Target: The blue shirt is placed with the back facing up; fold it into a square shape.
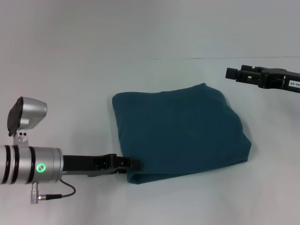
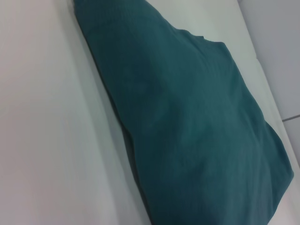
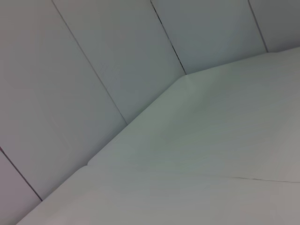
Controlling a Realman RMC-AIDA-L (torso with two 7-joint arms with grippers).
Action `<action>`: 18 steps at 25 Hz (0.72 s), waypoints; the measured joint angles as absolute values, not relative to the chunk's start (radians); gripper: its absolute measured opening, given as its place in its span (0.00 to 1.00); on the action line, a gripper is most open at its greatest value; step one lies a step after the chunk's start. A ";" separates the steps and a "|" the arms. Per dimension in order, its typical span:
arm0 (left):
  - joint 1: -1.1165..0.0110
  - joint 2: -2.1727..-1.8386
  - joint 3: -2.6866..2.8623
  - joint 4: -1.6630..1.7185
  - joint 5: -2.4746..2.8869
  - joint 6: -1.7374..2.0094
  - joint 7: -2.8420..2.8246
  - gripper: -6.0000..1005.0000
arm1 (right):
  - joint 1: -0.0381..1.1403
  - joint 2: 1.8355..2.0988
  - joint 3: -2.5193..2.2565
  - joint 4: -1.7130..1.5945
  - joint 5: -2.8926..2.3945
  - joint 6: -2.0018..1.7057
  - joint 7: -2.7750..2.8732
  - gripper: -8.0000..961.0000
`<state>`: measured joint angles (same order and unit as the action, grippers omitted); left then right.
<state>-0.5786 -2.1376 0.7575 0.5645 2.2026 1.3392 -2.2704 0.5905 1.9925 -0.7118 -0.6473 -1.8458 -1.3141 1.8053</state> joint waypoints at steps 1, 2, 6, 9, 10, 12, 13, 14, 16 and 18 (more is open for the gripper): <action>-0.579 -2.137 0.758 0.564 2.203 1.339 -2.270 0.67 | 0.590 1.993 -0.712 -0.647 -1.846 -1.314 1.805 0.88; -0.579 -2.137 0.759 0.564 2.203 1.340 -2.270 0.66 | 0.591 1.992 -0.712 -0.647 -1.846 -1.314 1.805 0.88; -0.578 -2.138 0.766 0.564 2.203 1.341 -2.269 0.55 | 0.589 1.992 -0.712 -0.647 -1.845 -1.312 1.805 0.88; -0.578 -2.139 0.773 0.564 2.203 1.343 -2.271 0.44 | 0.588 1.992 -0.711 -0.647 -1.845 -1.312 1.805 0.88; -0.578 -2.139 0.773 0.564 2.203 1.343 -2.271 0.40 | 0.588 1.993 -0.710 -0.647 -1.845 -1.312 1.805 0.88; -0.578 -2.139 0.774 0.564 2.203 1.343 -2.272 0.31 | 0.587 1.993 -0.710 -0.647 -1.845 -1.311 1.803 0.88; -0.577 -2.139 0.775 0.564 2.203 1.343 -2.272 0.26 | 0.586 1.993 -0.709 -0.647 -1.845 -1.311 1.802 0.88; -0.576 -2.138 0.775 0.564 2.203 1.343 -2.272 0.22 | 0.585 1.993 -0.709 -0.647 -1.845 -1.311 1.801 0.88; -0.575 -2.138 0.775 0.564 2.203 1.343 -2.271 0.13 | 0.584 1.993 -0.709 -0.647 -1.845 -1.311 1.800 0.88; -0.573 -2.137 0.775 0.564 2.203 1.344 -2.270 0.04 | 0.583 1.992 -0.708 -0.647 -1.845 -1.311 1.800 0.88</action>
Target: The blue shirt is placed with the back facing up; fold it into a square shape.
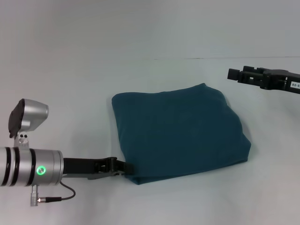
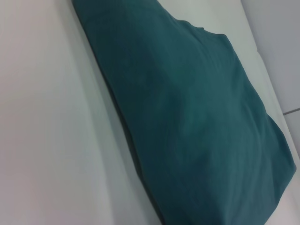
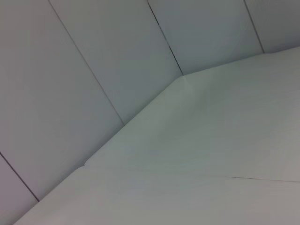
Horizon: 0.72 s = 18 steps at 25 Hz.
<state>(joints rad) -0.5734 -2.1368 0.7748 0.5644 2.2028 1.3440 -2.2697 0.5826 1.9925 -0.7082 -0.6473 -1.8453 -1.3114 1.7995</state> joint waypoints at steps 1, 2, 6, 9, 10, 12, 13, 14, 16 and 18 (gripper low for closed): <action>-0.572 -2.136 0.775 0.564 2.203 1.345 -2.269 0.04 | 0.582 1.993 -0.707 -0.647 -1.845 -1.312 1.799 0.88; -0.572 -2.135 0.775 0.564 2.203 1.345 -2.268 0.04 | 0.582 1.993 -0.706 -0.647 -1.845 -1.312 1.799 0.88; -0.568 -2.127 0.768 0.570 2.203 1.346 -2.265 0.04 | 0.581 1.995 -0.702 -0.647 -1.845 -1.314 1.799 0.88; -0.564 -2.118 0.764 0.574 2.203 1.349 -2.260 0.04 | 0.581 1.997 -0.702 -0.647 -1.847 -1.314 1.799 0.88; -0.562 -2.115 0.763 0.576 2.203 1.350 -2.257 0.04 | 0.581 1.998 -0.702 -0.647 -1.847 -1.314 1.799 0.88; -0.555 -2.109 0.760 0.582 2.203 1.350 -2.254 0.04 | 0.581 1.998 -0.702 -0.647 -1.847 -1.315 1.799 0.88; -0.552 -2.106 0.756 0.586 2.203 1.349 -2.254 0.04 | 0.581 1.998 -0.702 -0.647 -1.846 -1.315 1.799 0.88; -0.548 -2.104 0.746 0.591 2.206 1.349 -2.254 0.04 | 0.581 1.999 -0.702 -0.646 -1.846 -1.315 1.799 0.88; -0.543 -2.102 0.730 0.598 2.214 1.352 -2.253 0.04 | 0.581 2.000 -0.702 -0.646 -1.846 -1.315 1.799 0.88; -0.539 -2.102 0.717 0.602 2.224 1.356 -2.252 0.04 | 0.582 2.000 -0.703 -0.646 -1.847 -1.314 1.798 0.88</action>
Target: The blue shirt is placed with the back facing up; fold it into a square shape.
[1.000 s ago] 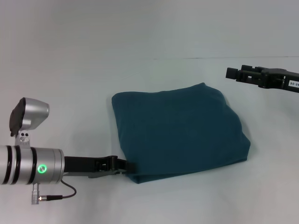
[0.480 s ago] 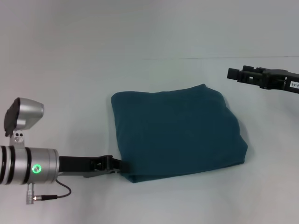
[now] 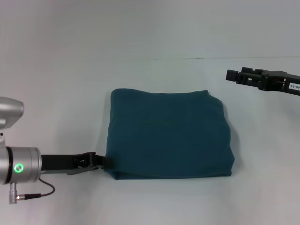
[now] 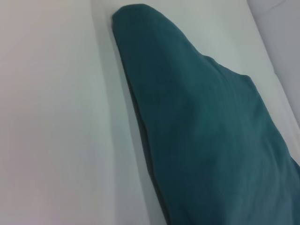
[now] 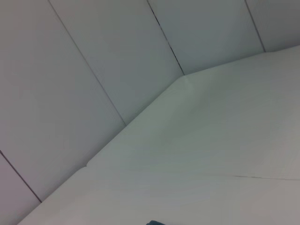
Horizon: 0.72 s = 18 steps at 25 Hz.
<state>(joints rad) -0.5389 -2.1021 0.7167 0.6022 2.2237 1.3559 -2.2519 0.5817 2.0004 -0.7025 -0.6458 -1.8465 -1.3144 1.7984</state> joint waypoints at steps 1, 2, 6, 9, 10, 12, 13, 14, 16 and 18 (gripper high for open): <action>-0.537 -2.102 0.713 0.602 2.227 1.360 -2.251 0.04 | 0.582 2.000 -0.703 -0.646 -1.847 -1.314 1.798 0.88; -0.536 -2.102 0.711 0.603 2.228 1.365 -2.248 0.04 | 0.584 2.001 -0.703 -0.646 -1.848 -1.313 1.798 0.88; -0.530 -2.105 0.711 0.603 2.229 1.391 -2.237 0.04 | 0.587 2.002 -0.703 -0.646 -1.849 -1.313 1.798 0.88; -0.526 -2.106 0.706 0.603 2.229 1.404 -2.229 0.05 | 0.589 2.002 -0.703 -0.646 -1.850 -1.312 1.798 0.88; -0.524 -2.106 0.703 0.603 2.230 1.406 -2.225 0.05 | 0.589 2.002 -0.703 -0.646 -1.850 -1.312 1.798 0.88; -0.521 -2.106 0.698 0.603 2.230 1.407 -2.219 0.05 | 0.590 2.002 -0.703 -0.646 -1.850 -1.312 1.797 0.88; -0.521 -2.106 0.698 0.603 2.230 1.407 -2.217 0.05 | 0.591 2.002 -0.703 -0.646 -1.850 -1.312 1.797 0.88; -0.521 -2.106 0.698 0.603 2.230 1.407 -2.214 0.04 | 0.591 2.002 -0.703 -0.646 -1.850 -1.312 1.796 0.88; -0.524 -2.105 0.698 0.603 2.230 1.406 -2.212 0.04 | 0.591 2.002 -0.702 -0.646 -1.850 -1.311 1.796 0.88; -0.527 -2.103 0.698 0.603 2.230 1.402 -2.211 0.04 | 0.591 2.002 -0.703 -0.646 -1.850 -1.311 1.796 0.88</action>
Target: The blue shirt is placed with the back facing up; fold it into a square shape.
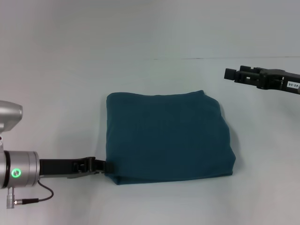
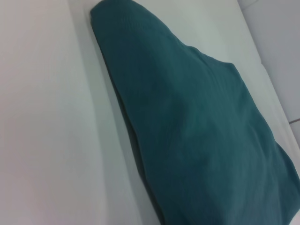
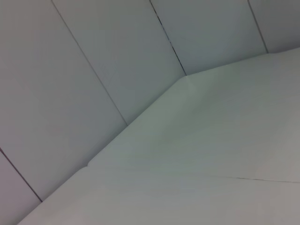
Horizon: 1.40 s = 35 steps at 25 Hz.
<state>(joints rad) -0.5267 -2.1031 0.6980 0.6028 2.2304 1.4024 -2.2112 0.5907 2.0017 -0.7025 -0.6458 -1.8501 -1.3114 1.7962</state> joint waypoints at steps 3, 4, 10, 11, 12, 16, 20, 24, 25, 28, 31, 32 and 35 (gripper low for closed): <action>-0.530 -2.102 0.698 0.603 2.230 1.397 -2.210 0.04 | 0.590 2.002 -0.702 -0.646 -1.850 -1.311 1.796 0.88; -0.532 -2.102 0.698 0.603 2.230 1.396 -2.210 0.04 | 0.589 2.002 -0.702 -0.646 -1.850 -1.311 1.796 0.88; -0.534 -2.102 0.693 0.603 2.230 1.394 -2.205 0.05 | 0.585 2.002 -0.703 -0.646 -1.847 -1.311 1.795 0.88; -0.534 -2.101 0.685 0.603 2.230 1.393 -2.200 0.05 | 0.585 2.002 -0.703 -0.646 -1.846 -1.311 1.795 0.88; -0.534 -2.101 0.681 0.603 2.230 1.392 -2.198 0.05 | 0.585 2.002 -0.702 -0.646 -1.846 -1.310 1.795 0.88; -0.536 -2.095 0.672 0.606 2.230 1.396 -2.195 0.05 | 0.587 2.000 -0.703 -0.645 -1.846 -1.309 1.795 0.88; -0.527 -2.091 0.674 0.636 2.231 1.404 -2.195 0.08 | 0.589 1.998 -0.702 -0.645 -1.846 -1.308 1.795 0.88; -0.503 -2.087 0.658 0.697 2.246 1.406 -2.199 0.21 | 0.589 1.996 -0.700 -0.645 -1.846 -1.308 1.795 0.88; -0.500 -2.087 0.646 0.710 2.246 1.406 -2.198 0.25 | 0.589 1.995 -0.700 -0.645 -1.846 -1.307 1.795 0.88; -0.499 -2.085 0.619 0.728 2.239 1.414 -2.191 0.35 | 0.589 1.995 -0.698 -0.646 -1.846 -1.307 1.797 0.88; -0.509 -2.086 0.607 0.753 2.210 1.426 -2.175 0.43 | 0.589 1.994 -0.694 -0.646 -1.846 -1.307 1.799 0.88; -0.513 -2.088 0.607 0.755 2.199 1.427 -2.169 0.46 | 0.589 1.994 -0.692 -0.646 -1.845 -1.307 1.799 0.88; -0.520 -2.092 0.607 0.753 2.151 1.435 -2.131 0.56 | 0.589 1.994 -0.690 -0.646 -1.845 -1.307 1.798 0.88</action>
<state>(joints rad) -0.5201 -2.0919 0.6073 0.7529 2.1511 1.4348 -2.1307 0.5891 1.9940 -0.6899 -0.6459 -1.8453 -1.3072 1.7977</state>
